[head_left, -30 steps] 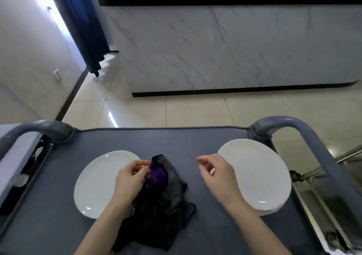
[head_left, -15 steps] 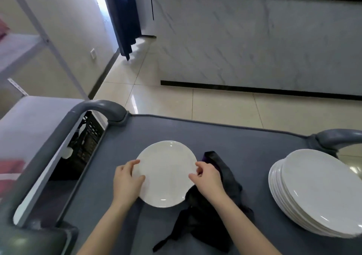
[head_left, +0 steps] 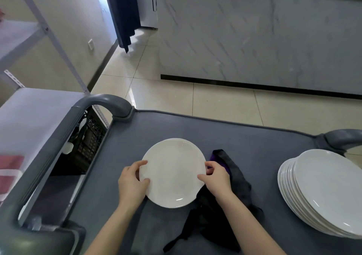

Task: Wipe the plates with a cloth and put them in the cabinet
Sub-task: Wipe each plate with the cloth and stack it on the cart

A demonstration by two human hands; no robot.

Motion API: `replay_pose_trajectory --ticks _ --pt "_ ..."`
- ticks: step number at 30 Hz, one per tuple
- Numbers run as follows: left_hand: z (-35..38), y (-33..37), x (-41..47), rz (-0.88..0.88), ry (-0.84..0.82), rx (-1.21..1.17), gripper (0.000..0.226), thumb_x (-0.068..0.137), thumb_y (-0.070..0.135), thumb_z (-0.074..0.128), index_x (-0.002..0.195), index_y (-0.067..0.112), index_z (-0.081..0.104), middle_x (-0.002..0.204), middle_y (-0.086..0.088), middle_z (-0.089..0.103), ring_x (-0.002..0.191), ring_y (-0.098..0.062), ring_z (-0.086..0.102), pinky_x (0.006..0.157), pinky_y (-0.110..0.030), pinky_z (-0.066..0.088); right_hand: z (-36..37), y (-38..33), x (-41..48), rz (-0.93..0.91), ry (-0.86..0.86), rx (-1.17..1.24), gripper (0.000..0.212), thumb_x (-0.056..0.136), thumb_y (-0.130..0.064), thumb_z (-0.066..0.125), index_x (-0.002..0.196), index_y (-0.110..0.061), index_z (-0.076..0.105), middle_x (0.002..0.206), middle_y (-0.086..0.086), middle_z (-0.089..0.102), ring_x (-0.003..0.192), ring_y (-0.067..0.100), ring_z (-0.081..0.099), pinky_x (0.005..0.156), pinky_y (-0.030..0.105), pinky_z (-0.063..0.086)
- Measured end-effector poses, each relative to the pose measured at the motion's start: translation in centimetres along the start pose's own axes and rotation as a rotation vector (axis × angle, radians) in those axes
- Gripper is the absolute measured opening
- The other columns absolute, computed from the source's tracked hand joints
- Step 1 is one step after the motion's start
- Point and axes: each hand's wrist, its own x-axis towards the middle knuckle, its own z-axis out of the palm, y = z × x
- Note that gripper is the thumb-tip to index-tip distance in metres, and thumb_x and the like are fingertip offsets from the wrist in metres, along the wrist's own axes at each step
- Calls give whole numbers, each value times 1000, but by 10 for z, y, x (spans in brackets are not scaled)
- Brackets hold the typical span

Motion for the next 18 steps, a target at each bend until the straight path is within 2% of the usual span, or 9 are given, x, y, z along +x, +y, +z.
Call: replay_pose_trajectory --ticks 4,8,11,13,15,18 --pt "0 -5 -9 -31 32 -67 52 75 -7 66 115 27 69 102 3 58 91 -18 61 82 -29 44 -4 3 -4 21 -26 179 39 75 0 70 112 -13 67 92 5 69 90 21 67 83 36 56" --pt "-4 -2 -15 -39 61 -161 51 74 -5 68 109 32 69 102 5 64 90 -15 66 76 -27 49 -15 -6 -8 -23 -55 399 34 80 1 67 108 -17 64 96 8 68 90 24 67 68 34 54" --pt "-8 7 -19 -50 37 -289 51 74 -5 71 105 35 71 98 5 69 87 -15 69 70 -28 53 -29 -12 -11 -70 -127 526 35 87 3 60 109 -23 62 93 3 71 87 21 69 67 39 60" --pt "-6 16 -22 -47 17 -386 49 75 -8 72 103 33 72 99 3 70 89 -17 70 71 -29 53 -39 -13 -14 -69 -186 604 41 88 5 54 110 -28 61 94 -3 72 86 16 70 61 34 59" --pt "-1 27 -28 -34 2 -466 47 76 -9 72 103 30 73 100 0 70 91 -20 69 73 -29 53 -49 -12 -14 -52 -201 668 43 89 6 51 112 -29 61 97 -2 74 86 18 70 59 32 57" --pt "7 42 -37 -1 -8 -556 43 82 -6 72 106 31 71 107 0 70 88 -12 68 73 -24 53 -67 -8 -12 -29 -186 764 40 90 4 55 112 -29 63 98 1 75 88 22 70 59 33 57"
